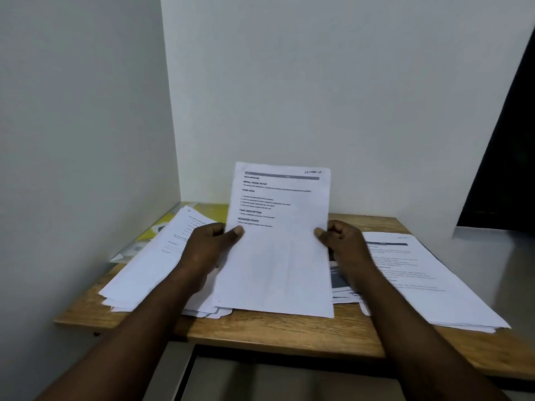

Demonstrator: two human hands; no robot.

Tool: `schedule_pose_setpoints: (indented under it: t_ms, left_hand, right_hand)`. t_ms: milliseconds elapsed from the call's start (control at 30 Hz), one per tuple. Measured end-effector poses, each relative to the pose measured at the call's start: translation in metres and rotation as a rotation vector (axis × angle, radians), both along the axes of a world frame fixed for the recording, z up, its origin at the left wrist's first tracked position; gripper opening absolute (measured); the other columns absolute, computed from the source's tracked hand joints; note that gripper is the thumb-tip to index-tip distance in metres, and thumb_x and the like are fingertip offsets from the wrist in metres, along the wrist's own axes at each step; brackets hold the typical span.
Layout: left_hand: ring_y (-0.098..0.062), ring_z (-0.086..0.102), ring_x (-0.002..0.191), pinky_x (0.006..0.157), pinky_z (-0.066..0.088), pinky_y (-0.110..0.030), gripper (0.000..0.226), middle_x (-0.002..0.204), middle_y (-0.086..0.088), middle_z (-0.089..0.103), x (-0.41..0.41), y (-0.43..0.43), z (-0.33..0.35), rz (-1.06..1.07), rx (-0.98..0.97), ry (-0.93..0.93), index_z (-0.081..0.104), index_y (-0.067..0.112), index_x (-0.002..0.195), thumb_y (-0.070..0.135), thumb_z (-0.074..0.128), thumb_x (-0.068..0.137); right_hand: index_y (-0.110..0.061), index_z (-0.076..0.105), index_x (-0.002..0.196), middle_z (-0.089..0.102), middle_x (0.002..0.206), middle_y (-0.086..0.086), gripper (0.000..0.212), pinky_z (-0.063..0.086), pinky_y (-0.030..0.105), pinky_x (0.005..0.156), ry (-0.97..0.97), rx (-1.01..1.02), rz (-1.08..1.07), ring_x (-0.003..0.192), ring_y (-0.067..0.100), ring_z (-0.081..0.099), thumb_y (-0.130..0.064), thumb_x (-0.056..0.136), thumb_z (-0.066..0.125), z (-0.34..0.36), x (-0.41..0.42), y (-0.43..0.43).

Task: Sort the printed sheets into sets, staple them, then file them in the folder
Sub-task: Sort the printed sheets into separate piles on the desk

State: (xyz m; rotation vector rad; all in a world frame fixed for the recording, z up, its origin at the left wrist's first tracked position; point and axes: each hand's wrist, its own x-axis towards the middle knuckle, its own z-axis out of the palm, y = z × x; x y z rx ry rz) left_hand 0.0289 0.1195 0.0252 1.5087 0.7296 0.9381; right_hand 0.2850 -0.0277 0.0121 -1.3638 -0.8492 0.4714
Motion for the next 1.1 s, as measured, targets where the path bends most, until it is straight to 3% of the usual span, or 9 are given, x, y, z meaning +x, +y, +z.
schedule_pose_setpoints:
  t_ms: [133, 300, 467, 700, 800, 933, 1033, 1100]
  left_hand:
    - [-0.024, 0.064, 0.055, 0.051, 0.047, -0.026, 0.031, 0.083, -0.004, 0.078, 0.025, -0.022, -0.001, -0.08, 0.123, 0.15, 0.077, 0.006, 0.088, 0.035, 0.075, 0.096]
    - [-0.016, 0.068, 0.052, 0.052, 0.053, -0.024, 0.016, 0.082, 0.004, 0.08, 0.075, -0.061, -0.001, -0.172, 0.315, 0.297, 0.079, 0.015, 0.087, 0.023, 0.072, 0.098]
    - [-0.008, 0.071, 0.071, 0.078, 0.06, -0.036, 0.017, 0.082, 0.015, 0.077, 0.123, -0.084, -0.006, -0.202, 0.569, 0.474, 0.077, 0.027, 0.078, 0.027, 0.07, 0.093]
    - [-0.014, 0.067, 0.09, 0.078, 0.054, -0.033, 0.019, 0.091, 0.013, 0.076, 0.156, -0.092, -0.02, -0.126, 0.755, 0.652, 0.078, 0.032, 0.093, 0.048, 0.068, 0.094]
    - [-0.017, 0.067, 0.095, 0.079, 0.052, -0.033, 0.022, 0.098, 0.012, 0.076, 0.166, -0.092, -0.025, -0.089, 0.782, 0.681, 0.078, 0.036, 0.096, 0.053, 0.065, 0.093]
    - [-0.018, 0.065, 0.099, 0.075, 0.045, -0.031, 0.023, 0.091, 0.015, 0.068, 0.183, -0.095, -0.027, -0.123, 0.815, 0.667, 0.078, 0.035, 0.096, 0.054, 0.065, 0.094]
    - [-0.022, 0.051, 0.119, 0.094, 0.048, -0.039, 0.034, 0.118, 0.008, 0.065, 0.197, -0.097, -0.031, -0.181, 0.868, 0.648, 0.076, 0.037, 0.117, 0.06, 0.065, 0.094]
    - [-0.024, 0.039, 0.133, 0.106, 0.04, -0.046, 0.047, 0.142, 0.011, 0.056, 0.202, -0.098, -0.034, -0.221, 0.886, 0.706, 0.065, 0.042, 0.136, 0.064, 0.06, 0.095]
  right_hand:
    - [-0.002, 0.074, 0.092, 0.075, 0.091, 0.018, 0.029, 0.05, 0.043, 0.075, -0.024, -0.113, -0.115, 0.078, 0.029, 0.063, -0.03, 0.092, 0.081, 0.0, 0.048, -0.048]
    - [-0.012, 0.079, 0.09, 0.08, 0.092, 0.009, 0.015, 0.059, 0.042, 0.085, -0.172, -0.289, -0.308, 0.084, 0.031, 0.075, -0.023, 0.098, 0.075, 0.012, 0.096, -0.099]
    - [-0.011, 0.079, 0.087, 0.079, 0.093, 0.008, 0.021, 0.056, 0.036, 0.081, -0.262, -0.412, -0.443, 0.091, 0.033, 0.074, -0.03, 0.097, 0.075, 0.005, 0.135, -0.132]
    - [-0.006, 0.076, 0.082, 0.078, 0.089, 0.011, 0.028, 0.052, 0.034, 0.076, -0.192, -0.512, -0.576, 0.087, 0.032, 0.073, -0.032, 0.094, 0.079, -0.01, 0.177, -0.176]
    - [-0.009, 0.077, 0.083, 0.079, 0.09, 0.01, 0.026, 0.059, 0.041, 0.083, -0.163, -0.541, -0.603, 0.088, 0.033, 0.074, -0.032, 0.093, 0.079, -0.018, 0.189, -0.181]
    - [-0.01, 0.078, 0.08, 0.079, 0.086, 0.007, 0.027, 0.06, 0.043, 0.086, -0.157, -0.567, -0.604, 0.087, 0.032, 0.074, -0.034, 0.091, 0.081, -0.02, 0.195, -0.176]
    - [-0.014, 0.079, 0.079, 0.078, 0.086, 0.004, 0.025, 0.061, 0.04, 0.088, -0.167, -0.569, -0.629, 0.087, 0.028, 0.074, -0.036, 0.088, 0.084, -0.018, 0.195, -0.167]
    - [-0.016, 0.078, 0.077, 0.077, 0.085, 0.003, 0.025, 0.059, 0.037, 0.086, -0.194, -0.59, -0.656, 0.086, 0.026, 0.072, -0.038, 0.087, 0.083, -0.017, 0.193, -0.161]
